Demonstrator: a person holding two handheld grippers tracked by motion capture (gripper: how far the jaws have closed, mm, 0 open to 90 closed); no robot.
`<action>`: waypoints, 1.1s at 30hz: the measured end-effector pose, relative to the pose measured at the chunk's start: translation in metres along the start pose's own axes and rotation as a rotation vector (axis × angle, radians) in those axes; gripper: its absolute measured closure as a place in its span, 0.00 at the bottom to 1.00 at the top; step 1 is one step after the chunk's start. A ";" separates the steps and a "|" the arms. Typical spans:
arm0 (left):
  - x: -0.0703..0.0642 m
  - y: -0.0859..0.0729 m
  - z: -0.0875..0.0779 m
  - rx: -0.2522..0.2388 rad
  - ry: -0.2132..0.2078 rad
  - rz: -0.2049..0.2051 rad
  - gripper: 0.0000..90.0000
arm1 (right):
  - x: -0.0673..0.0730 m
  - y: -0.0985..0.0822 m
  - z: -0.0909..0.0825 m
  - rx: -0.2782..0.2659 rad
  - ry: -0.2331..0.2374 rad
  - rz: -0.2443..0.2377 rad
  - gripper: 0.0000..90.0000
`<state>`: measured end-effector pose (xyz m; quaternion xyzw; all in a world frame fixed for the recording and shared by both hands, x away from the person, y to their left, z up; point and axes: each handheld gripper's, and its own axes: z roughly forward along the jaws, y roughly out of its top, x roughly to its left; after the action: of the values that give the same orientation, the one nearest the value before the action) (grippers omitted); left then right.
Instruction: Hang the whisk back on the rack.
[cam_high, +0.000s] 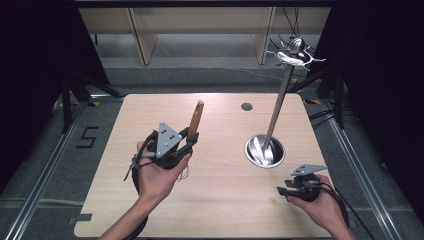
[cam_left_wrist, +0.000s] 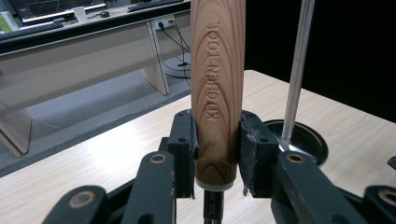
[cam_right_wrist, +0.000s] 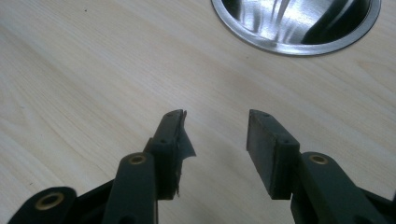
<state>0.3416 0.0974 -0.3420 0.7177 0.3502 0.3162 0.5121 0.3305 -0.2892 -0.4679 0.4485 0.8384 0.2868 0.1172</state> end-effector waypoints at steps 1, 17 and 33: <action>-0.001 0.001 0.001 -0.003 0.000 -0.002 0.76 | 0.000 0.000 0.000 0.000 0.000 0.000 0.63; -0.015 0.013 0.008 -0.030 -0.007 0.005 0.76 | 0.000 0.000 0.002 -0.023 -0.005 -0.002 0.63; -0.023 0.022 0.014 -0.025 0.004 0.009 0.76 | 0.000 0.000 0.000 -0.006 0.003 0.000 0.63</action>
<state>0.3440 0.0659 -0.3270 0.7122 0.3438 0.3244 0.5190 0.3309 -0.2894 -0.4682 0.4476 0.8378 0.2899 0.1175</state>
